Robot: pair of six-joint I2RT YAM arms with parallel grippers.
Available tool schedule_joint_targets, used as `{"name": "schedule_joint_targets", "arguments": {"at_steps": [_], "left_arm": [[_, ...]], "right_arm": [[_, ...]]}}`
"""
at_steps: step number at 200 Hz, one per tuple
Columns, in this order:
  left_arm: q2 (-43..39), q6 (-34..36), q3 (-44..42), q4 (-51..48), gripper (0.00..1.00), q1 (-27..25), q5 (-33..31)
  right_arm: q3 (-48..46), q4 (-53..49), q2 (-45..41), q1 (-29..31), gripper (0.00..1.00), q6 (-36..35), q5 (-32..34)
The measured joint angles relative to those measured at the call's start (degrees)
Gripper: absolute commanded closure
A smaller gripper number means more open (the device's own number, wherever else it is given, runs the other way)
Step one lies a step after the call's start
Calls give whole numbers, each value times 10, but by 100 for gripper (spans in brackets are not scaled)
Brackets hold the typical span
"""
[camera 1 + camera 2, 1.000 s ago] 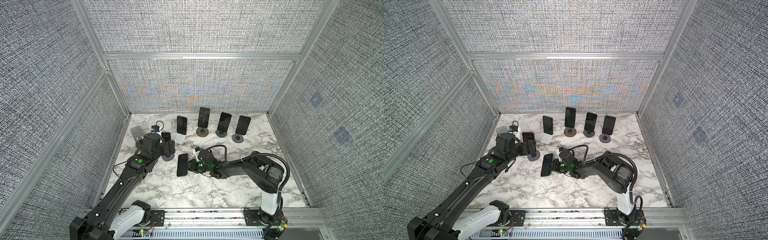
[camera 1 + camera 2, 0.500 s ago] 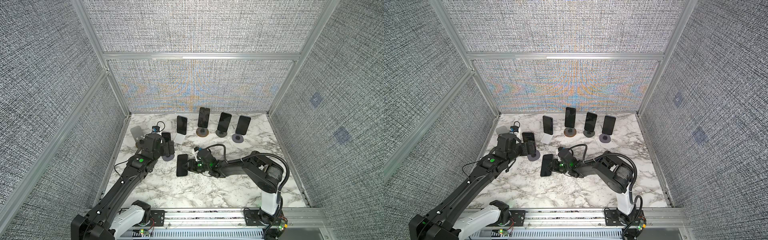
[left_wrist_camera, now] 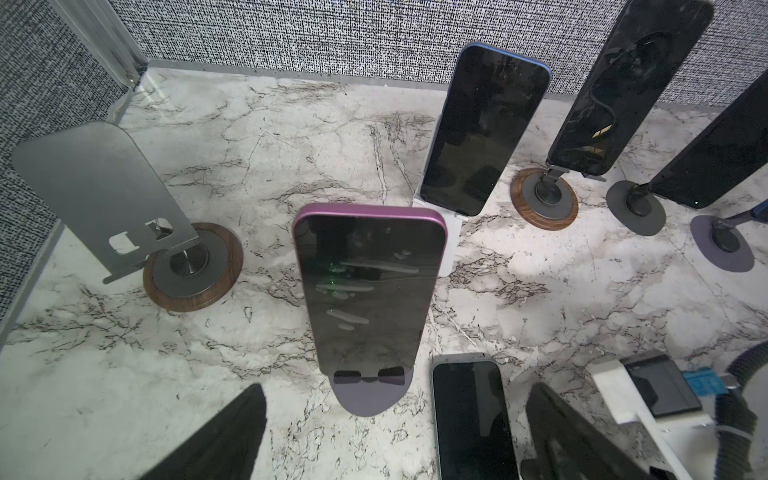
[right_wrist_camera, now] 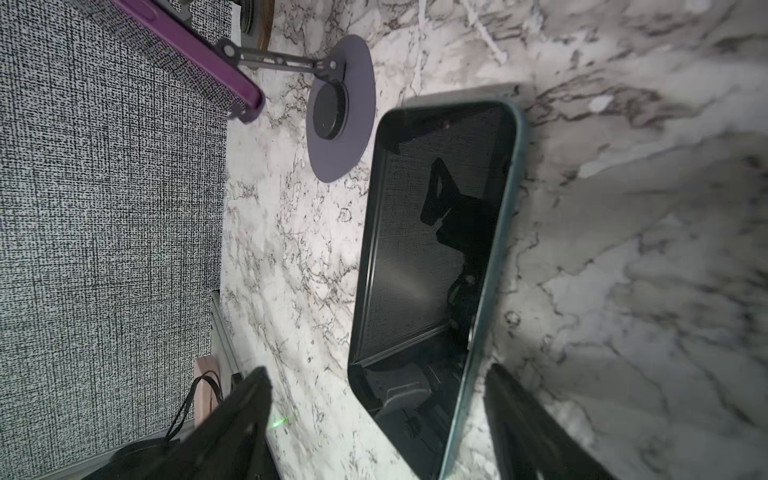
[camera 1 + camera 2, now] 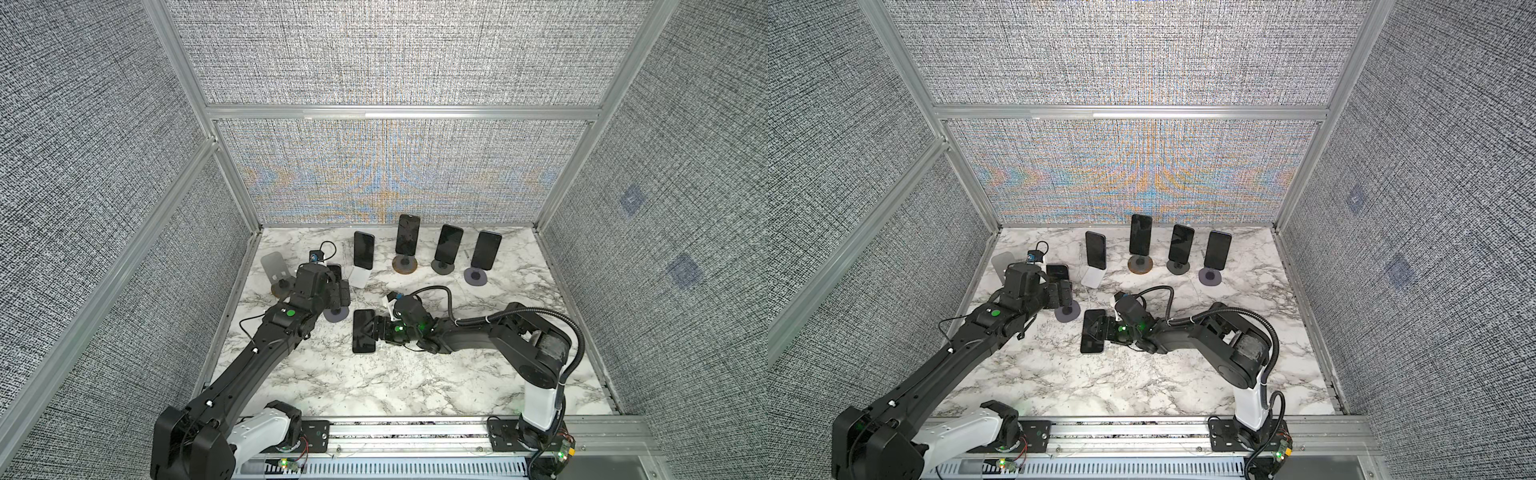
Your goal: Remove the phone from the phone stand
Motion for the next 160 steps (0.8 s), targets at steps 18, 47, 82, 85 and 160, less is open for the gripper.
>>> {"name": "schedule_joint_targets", "arguments": {"at_steps": [18,47,82,85,160], "left_arm": [[14,2,2,14,1,0,0],[49,7,22,24,1,0,-3],[89,33,45,30,1,8,-8],[91,35,46,31,1,9,-9],[121,58,46,67,1,38,-12]], "right_arm": [[3,-10,-9,-2,1,-14,-7],[-9,-26,-20,-15,1,-28,-26],[-18,-54,-53,-27,1,-54,-37],[-19,-57,-57,-29,1,-57,-38],[-35,-99,-96,-60,1,-96,-50]]}}
